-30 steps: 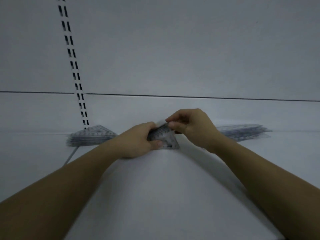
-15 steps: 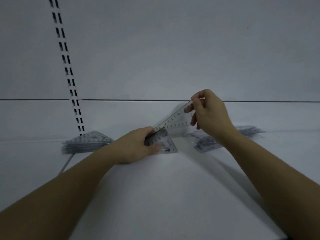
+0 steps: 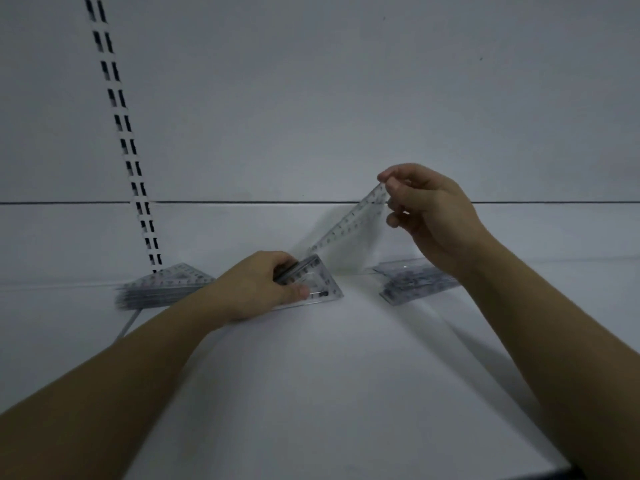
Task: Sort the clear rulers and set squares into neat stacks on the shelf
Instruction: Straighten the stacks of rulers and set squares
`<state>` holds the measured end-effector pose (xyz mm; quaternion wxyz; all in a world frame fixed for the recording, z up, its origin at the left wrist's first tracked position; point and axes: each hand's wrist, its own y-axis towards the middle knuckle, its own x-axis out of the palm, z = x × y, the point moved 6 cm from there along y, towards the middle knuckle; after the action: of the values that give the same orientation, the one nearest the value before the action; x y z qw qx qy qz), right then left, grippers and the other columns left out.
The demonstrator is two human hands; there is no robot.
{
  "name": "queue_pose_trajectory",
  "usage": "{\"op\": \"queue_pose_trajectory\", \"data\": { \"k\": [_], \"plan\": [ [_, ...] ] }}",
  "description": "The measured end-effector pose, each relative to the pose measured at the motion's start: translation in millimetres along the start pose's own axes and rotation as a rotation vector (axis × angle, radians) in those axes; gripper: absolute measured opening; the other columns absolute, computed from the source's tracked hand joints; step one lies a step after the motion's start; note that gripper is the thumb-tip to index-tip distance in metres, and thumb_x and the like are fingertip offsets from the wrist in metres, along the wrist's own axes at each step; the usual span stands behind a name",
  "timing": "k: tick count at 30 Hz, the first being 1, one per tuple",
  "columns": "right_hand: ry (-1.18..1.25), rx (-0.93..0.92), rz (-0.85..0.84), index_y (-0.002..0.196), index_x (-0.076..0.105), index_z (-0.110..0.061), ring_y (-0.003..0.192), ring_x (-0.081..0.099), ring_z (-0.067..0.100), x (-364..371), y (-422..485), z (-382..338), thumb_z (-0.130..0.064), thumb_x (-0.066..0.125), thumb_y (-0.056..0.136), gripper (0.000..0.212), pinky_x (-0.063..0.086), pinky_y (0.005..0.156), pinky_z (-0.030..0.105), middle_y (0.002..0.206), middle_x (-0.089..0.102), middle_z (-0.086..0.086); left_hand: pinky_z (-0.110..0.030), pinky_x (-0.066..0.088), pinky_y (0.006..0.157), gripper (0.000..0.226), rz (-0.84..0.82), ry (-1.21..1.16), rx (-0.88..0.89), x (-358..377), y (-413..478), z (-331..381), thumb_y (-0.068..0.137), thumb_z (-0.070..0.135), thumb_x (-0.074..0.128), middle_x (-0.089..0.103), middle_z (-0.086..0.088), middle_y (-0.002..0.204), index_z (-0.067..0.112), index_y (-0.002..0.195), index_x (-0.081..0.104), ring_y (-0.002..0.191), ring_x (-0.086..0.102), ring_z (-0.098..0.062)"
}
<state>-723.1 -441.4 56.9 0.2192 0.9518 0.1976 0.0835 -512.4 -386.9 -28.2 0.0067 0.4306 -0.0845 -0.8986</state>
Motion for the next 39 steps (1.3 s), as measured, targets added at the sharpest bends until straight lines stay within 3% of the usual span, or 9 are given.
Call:
{"op": "queue_pose_trajectory", "data": {
  "k": [2, 7, 9, 14, 18, 21, 27, 33, 39],
  "plan": [
    [0.018, 0.026, -0.068, 0.084, 0.069, -0.010, 0.051, 0.042, 0.017, 5, -2, 3, -0.001, 0.052, 0.092, 0.020, 0.045, 0.051, 0.028, 0.059, 0.042, 0.005, -0.036, 0.052, 0.085, 0.028, -0.024, -0.007, -0.027, -2, 0, -3, 0.084, 0.045, 0.068, 0.069, 0.002, 0.099, 0.024, 0.101, 0.064, 0.089, 0.065, -0.014],
    [-0.049, 0.171, -0.268, 0.075, 0.062, -0.004, 0.062, 0.065, 0.032, 20, -8, 21, -0.024, 0.053, 0.090, 0.027, 0.056, 0.062, 0.036, 0.064, 0.063, 0.016, -0.031, 0.051, 0.073, 0.023, -0.031, -0.175, -0.055, -5, -3, 0, 0.085, 0.036, 0.069, 0.071, -0.007, 0.097, 0.018, 0.100, 0.067, 0.079, 0.066, -0.016],
    [-0.196, 0.151, -0.308, 0.077, 0.062, -0.003, 0.062, 0.066, 0.029, 19, -10, 25, -0.018, 0.061, 0.087, 0.018, 0.056, 0.061, 0.033, 0.066, 0.066, 0.016, -0.037, 0.052, 0.080, 0.025, -0.041, -0.256, -0.077, -6, -4, -2, 0.085, 0.034, 0.070, 0.071, -0.010, 0.100, 0.016, 0.101, 0.068, 0.086, 0.067, -0.023],
    [-0.508, 0.056, -0.226, 0.089, 0.066, -0.004, 0.066, 0.069, 0.025, 10, -7, 29, -0.005, 0.064, 0.089, 0.002, 0.054, 0.061, 0.033, 0.071, 0.072, 0.014, -0.040, 0.052, 0.094, 0.027, -0.065, -0.523, -0.162, -6, -5, -12, 0.087, 0.028, 0.066, 0.072, -0.011, 0.106, 0.011, 0.108, 0.068, 0.103, 0.066, -0.030],
    [-0.658, -0.023, -0.165, 0.115, 0.059, -0.018, 0.063, 0.071, 0.018, 12, -5, 24, -0.011, 0.068, 0.088, 0.029, 0.056, 0.057, 0.032, 0.069, 0.073, 0.004, -0.030, 0.052, 0.087, 0.038, -0.054, -0.627, -0.152, -5, -5, -9, 0.079, 0.033, 0.068, 0.070, -0.012, 0.111, 0.010, 0.108, 0.068, 0.095, 0.066, -0.018],
    [-0.813, -0.031, -0.229, 0.104, 0.061, -0.022, 0.052, 0.067, 0.017, 23, -9, 30, -0.018, 0.069, 0.087, 0.019, 0.055, 0.054, 0.029, 0.066, 0.072, -0.001, -0.039, 0.048, 0.092, 0.045, -0.107, -0.709, -0.143, 3, -6, -1, 0.077, 0.032, 0.067, 0.068, -0.019, 0.113, 0.004, 0.113, 0.065, 0.096, 0.063, -0.026],
    [-1.031, -0.084, -0.226, 0.088, 0.060, -0.023, 0.047, 0.064, 0.008, 31, -11, 37, -0.033, 0.066, 0.088, 0.012, 0.054, 0.064, 0.027, 0.065, 0.071, -0.006, -0.038, 0.050, 0.086, 0.033, -0.046, -0.456, -0.121, 3, -8, 7, 0.092, 0.038, 0.060, 0.069, -0.014, 0.103, 0.010, 0.108, 0.064, 0.091, 0.065, -0.027],
    [-1.265, -0.019, -0.278, 0.081, 0.051, -0.026, 0.076, 0.065, 0.014, 31, -11, 57, -0.050, 0.057, 0.089, 0.026, 0.051, 0.076, 0.034, 0.076, 0.071, -0.007, -0.025, 0.036, 0.059, 0.029, 0.090, -0.026, -0.091, 9, -11, 20, 0.099, 0.043, 0.039, 0.052, 0.001, 0.086, 0.017, 0.110, 0.045, 0.071, 0.047, -0.010],
    [-1.484, -0.086, -0.346, 0.074, 0.048, -0.024, 0.073, 0.050, 0.019, 48, -22, 53, -0.050, 0.055, 0.090, 0.031, 0.033, 0.059, 0.029, 0.073, 0.055, -0.005, -0.034, 0.042, 0.072, 0.022, 0.057, 0.109, 0.035, 16, -5, 19, 0.098, 0.030, 0.040, 0.054, -0.005, 0.099, 0.011, 0.110, 0.044, 0.085, 0.051, -0.019]
  ]
}}
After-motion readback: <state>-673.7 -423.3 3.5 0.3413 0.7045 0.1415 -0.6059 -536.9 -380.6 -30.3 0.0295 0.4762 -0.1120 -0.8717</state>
